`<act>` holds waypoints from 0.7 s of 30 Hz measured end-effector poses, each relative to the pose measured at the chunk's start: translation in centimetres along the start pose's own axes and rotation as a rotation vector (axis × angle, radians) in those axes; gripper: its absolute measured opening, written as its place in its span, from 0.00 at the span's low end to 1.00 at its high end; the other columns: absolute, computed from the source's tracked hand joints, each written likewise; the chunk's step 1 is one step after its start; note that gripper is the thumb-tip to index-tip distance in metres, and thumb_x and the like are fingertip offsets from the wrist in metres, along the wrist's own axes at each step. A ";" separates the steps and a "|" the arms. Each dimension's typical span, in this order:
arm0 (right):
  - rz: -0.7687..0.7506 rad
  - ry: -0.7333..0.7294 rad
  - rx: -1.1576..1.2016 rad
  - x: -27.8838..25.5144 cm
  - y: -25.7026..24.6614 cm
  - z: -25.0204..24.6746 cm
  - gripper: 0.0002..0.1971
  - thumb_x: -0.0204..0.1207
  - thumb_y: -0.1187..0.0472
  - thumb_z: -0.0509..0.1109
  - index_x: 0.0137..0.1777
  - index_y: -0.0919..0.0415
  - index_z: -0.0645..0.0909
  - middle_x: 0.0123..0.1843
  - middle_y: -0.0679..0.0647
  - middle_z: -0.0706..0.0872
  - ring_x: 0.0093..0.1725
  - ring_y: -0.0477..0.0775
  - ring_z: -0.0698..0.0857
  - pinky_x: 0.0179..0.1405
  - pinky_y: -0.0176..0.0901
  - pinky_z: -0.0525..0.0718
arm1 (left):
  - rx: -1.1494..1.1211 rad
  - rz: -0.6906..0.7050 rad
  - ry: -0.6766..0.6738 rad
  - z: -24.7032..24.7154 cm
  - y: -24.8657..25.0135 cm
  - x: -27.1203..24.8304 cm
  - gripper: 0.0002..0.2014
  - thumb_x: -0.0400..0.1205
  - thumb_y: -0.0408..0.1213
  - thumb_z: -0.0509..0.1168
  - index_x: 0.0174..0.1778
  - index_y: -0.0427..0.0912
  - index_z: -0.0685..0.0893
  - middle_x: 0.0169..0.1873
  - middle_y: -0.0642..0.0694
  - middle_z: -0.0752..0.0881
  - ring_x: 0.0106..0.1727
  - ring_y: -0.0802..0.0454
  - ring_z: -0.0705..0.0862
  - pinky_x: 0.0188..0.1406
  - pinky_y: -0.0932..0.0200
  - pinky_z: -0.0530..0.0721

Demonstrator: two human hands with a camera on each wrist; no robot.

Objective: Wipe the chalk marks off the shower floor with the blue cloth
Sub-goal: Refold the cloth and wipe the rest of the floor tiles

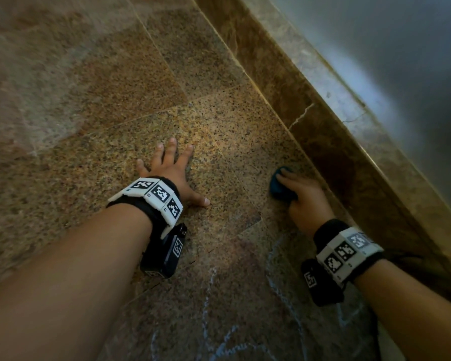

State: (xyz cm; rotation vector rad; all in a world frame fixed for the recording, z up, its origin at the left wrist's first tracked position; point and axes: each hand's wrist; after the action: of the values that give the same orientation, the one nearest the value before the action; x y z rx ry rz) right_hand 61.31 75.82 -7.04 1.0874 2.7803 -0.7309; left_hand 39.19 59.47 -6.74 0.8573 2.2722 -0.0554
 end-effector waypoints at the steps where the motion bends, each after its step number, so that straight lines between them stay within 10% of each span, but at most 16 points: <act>1: -0.035 -0.019 -0.020 -0.2 -0.1 0.2 0.33 0.70 0.83 0.57 0.74 0.58 0.73 0.78 0.52 0.69 0.77 0.60 0.65 0.75 0.36 0.53 | 0.000 0.000 -0.004 0.0 0.0 0.0 0.65 0.62 0.69 0.75 0.83 0.61 0.35 0.82 0.52 0.29 0.84 0.45 0.31 0.80 0.30 0.40; 6: -0.008 0.213 -0.118 0.7 0.7 -0.9 0.34 0.68 0.83 0.57 0.73 0.60 0.75 0.77 0.55 0.71 0.70 0.68 0.68 0.72 0.46 0.61 | 0.002 -0.003 -0.004 -0.1 -0.1 0.0 0.66 0.61 0.69 0.75 0.83 0.61 0.35 0.82 0.52 0.29 0.84 0.45 0.31 0.79 0.30 0.40; 11: 0.267 -0.014 -0.169 1.7 2.1 -1.0 0.35 0.74 0.78 0.57 0.82 0.56 0.59 0.84 0.50 0.53 0.79 0.64 0.57 0.81 0.47 0.53 | -0.003 -0.005 -0.004 -0.1 -0.1 -0.1 0.65 0.61 0.69 0.76 0.83 0.62 0.35 0.82 0.52 0.29 0.84 0.45 0.31 0.80 0.30 0.39; 16: 0.023 0.035 0.058 0.8 -1.1 -0.3 0.28 0.72 0.80 0.60 0.72 0.65 0.75 0.77 0.56 0.71 0.79 0.55 0.65 0.72 0.25 0.47 | -0.008 0.003 -0.012 -0.1 -0.1 0.0 0.65 0.62 0.68 0.76 0.83 0.62 0.35 0.82 0.52 0.28 0.83 0.45 0.30 0.80 0.30 0.39; 21: -0.134 0.042 0.147 -0.3 -2.5 0.5 0.28 0.70 0.83 0.59 0.65 0.60 0.83 0.72 0.52 0.78 0.74 0.54 0.72 0.75 0.33 0.58 | -0.001 0.004 -0.005 0.0 0.0 -0.2 0.65 0.62 0.68 0.76 0.83 0.61 0.35 0.82 0.52 0.29 0.83 0.45 0.31 0.80 0.30 0.40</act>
State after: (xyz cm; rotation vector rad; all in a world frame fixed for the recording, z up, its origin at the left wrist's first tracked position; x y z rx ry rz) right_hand 59.87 73.81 -6.43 0.9548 2.8977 -0.9511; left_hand 39.27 59.32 -6.58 0.8597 2.2662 -0.0542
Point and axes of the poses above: each hand's wrist, its own x-axis towards the middle knuckle, its own z-axis out of the palm, y = z × x
